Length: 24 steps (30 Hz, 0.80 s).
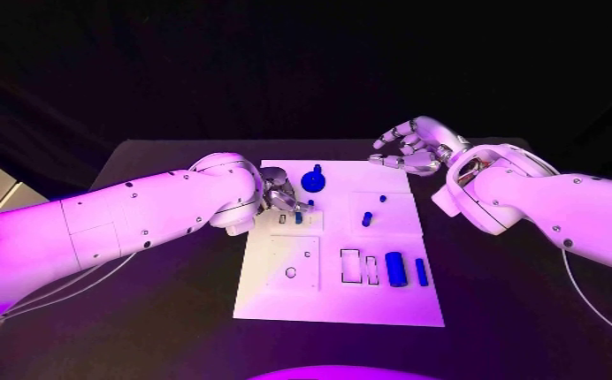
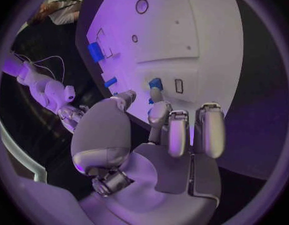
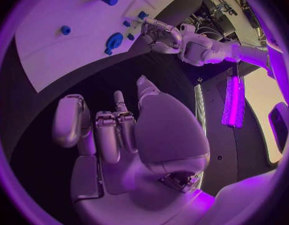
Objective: Assemble the parts on the task board
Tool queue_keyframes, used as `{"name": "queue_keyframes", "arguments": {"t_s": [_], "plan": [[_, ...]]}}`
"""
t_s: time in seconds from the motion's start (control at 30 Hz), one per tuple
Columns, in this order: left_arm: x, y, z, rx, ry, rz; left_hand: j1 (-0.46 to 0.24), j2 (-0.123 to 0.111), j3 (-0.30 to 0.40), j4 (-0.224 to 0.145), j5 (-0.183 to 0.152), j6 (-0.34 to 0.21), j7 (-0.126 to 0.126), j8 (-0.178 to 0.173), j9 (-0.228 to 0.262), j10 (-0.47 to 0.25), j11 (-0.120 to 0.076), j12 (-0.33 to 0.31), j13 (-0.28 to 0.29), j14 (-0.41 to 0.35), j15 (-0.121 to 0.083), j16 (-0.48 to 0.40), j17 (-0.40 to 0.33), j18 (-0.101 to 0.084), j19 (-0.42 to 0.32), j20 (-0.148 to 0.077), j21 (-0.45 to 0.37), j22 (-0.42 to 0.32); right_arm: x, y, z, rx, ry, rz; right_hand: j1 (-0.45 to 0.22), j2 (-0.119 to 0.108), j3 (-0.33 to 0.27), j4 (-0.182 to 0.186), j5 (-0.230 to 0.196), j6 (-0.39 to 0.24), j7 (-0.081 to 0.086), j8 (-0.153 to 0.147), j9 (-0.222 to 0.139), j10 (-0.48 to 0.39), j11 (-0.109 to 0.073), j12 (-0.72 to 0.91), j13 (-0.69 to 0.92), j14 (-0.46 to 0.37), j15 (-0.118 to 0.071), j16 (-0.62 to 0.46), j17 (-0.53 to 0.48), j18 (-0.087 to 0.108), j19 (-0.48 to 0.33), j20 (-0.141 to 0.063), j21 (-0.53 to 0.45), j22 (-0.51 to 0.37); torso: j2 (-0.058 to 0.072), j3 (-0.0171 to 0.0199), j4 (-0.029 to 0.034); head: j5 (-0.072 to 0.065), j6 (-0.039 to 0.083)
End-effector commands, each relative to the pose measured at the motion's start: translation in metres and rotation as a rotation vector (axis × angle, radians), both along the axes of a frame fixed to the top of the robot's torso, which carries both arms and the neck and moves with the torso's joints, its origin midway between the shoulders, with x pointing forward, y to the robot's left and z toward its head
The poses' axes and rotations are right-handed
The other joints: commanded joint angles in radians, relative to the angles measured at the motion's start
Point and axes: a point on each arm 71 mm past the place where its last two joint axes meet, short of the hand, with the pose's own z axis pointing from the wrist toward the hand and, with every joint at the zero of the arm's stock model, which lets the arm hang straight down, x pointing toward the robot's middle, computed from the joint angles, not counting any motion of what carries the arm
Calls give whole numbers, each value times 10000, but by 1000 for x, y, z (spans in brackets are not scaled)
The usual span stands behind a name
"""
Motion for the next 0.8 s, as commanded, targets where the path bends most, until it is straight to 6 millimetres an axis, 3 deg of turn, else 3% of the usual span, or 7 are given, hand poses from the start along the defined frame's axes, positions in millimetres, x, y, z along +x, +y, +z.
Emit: {"name": "queue_keyframes", "arguments": {"t_s": [0.03,0.17,0.33,0.43,0.5,0.6,0.8], "plan": [[1,1,8,-293,59,69,-67,66,-79,-11,-32,-96,7,4,7,-63,12,-40,-18,945,-48,-38,2176,-65,-81,4,-50,286,-1,1,-1,36,-45,132,-108,-27,-60,-3,24,-68,-3,-27,0,536,69,-29,2133,900,36,-63,2032,161,-33,1,-35,-8,11,-1,-17,3,5],[9,9,22,-427,-109,260,45,136,-264,-14,-17,-277,71,-142,-31,-170,64,-108,-127,929,-11,-66,2124,-40,-162,28,-115,169,-1,1,-1,38,-38,120,-116,-27,-64,-2,24,-70,-2,-28,0,540,69,-24,2137,901,36,-61,2036,161,-34,1,-36,-9,1,19,-4,6,5],[29,27,46,-525,-445,653,701,334,-595,-26,140,-708,382,-974,-522,-539,340,-332,-501,912,217,-91,2078,15,-346,216,-267,-81,0,0,-1,42,-48,82,-116,-27,-64,-2,24,-70,-2,-28,0,540,69,-24,2137,901,36,-61,2036,161,-34,1,-36,-9,8,22,18,11,21],[38,33,53,-572,-624,823,876,365,-672,-25,153,-731,462,-1199,-675,-706,410,-457,-681,899,284,-109,2043,36,-411,274,-318,-168,0,-1,-1,38,-58,64,-116,-27,-64,-2,24,-70,-2,-28,0,540,69,-24,2137,901,36,-61,2036,161,-34,1,-36,-9,14,13,8,23,31],[43,35,57,-616,-849,908,1050,409,-758,-20,164,-862,590,-1514,-864,-1007,524,-706,-1027,865,383,-155,1956,70,-524,347,-404,-317,0,-1,-1,31,-68,57,-116,-27,-64,-2,24,-70,-2,-28,0,540,69,-24,2137,901,36,-61,2036,161,-34,1,-36,-9,33,8,1,35,44],[52,34,60,-577,-1223,933,1368,467,-894,-15,188,-1451,927,-2208,-1291,-2252,825,-1865,-2676,585,640,-528,1284,268,-1203,529,-919,-1233,0,-1,-1,26,-77,58,-137,-21,-73,-1,27,-74,-2,-30,-1,544,70,-20,2140,901,37,-62,2036,159,-31,2,-31,-4,44,-1,0,55,46],[66,33,57,-344,-1250,937,1479,524,-960,-18,192,-1421,988,-2332,-1439,-2184,888,-1773,-2578,615,714,-472,1380,249,-1131,614,-885,-1128,0,0,-1,25,-75,84,-137,-21,-73,-1,27,-74,-2,-30,-1,544,70,-20,2140,901,37,-62,2036,159,-31,2,-31,-4,33,16,-23,79,29]]}}
